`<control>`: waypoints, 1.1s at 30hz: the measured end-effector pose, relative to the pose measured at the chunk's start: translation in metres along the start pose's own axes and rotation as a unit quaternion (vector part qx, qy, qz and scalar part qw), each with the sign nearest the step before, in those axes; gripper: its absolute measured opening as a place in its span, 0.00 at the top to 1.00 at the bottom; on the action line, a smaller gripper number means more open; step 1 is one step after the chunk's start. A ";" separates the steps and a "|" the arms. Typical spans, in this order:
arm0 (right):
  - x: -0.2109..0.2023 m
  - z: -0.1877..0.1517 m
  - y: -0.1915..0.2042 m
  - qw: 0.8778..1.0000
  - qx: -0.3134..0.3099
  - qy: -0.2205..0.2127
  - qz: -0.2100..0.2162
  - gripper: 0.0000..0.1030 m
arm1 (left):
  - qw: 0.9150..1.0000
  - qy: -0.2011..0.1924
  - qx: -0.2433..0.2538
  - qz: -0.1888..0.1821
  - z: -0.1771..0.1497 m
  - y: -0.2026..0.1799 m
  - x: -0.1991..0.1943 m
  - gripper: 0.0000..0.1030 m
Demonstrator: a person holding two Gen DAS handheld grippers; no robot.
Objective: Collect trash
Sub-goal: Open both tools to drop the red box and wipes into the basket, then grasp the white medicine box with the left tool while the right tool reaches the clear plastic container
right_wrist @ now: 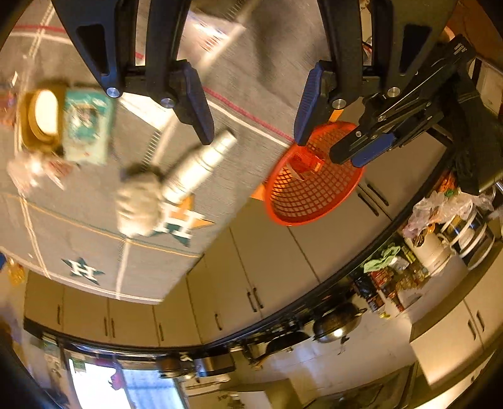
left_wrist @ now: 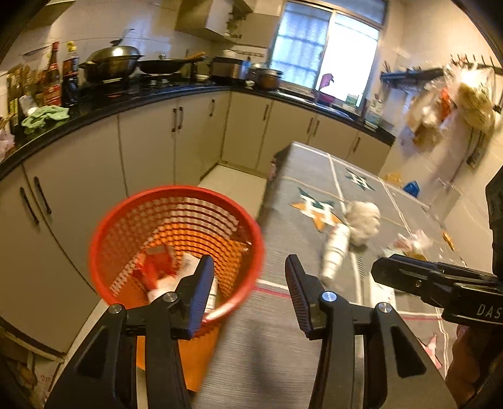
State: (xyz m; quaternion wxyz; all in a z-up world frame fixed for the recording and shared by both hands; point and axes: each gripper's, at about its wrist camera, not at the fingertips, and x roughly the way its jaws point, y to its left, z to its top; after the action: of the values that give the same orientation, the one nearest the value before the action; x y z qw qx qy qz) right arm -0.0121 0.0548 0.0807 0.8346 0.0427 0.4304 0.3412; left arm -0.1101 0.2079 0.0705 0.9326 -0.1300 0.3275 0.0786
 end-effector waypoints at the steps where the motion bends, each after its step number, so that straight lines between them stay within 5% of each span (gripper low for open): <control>1: -0.006 -0.003 -0.006 1.000 0.005 -0.001 -0.001 0.45 | 1.000 0.002 0.004 -0.003 -0.001 -0.006 0.001 0.56; 19: -0.147 -0.049 -0.134 0.981 0.130 -0.112 -0.089 0.45 | 0.989 0.092 0.089 -0.075 -0.034 -0.120 0.024 0.25; 31: -0.178 -0.068 -0.202 0.959 0.219 -0.130 -0.124 0.44 | 0.979 0.126 0.159 -0.035 -0.067 -0.161 0.056 0.24; 33: -0.174 -0.070 -0.208 0.958 0.227 -0.127 -0.124 0.44 | 0.978 0.125 0.169 -0.021 -0.071 -0.163 0.060 0.34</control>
State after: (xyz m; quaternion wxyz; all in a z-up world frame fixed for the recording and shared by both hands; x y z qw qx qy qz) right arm -0.0226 -0.2253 0.0815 0.8864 0.2201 0.3890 0.1207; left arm -0.0676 0.0350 0.0102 0.8943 0.0133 0.4470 -0.0147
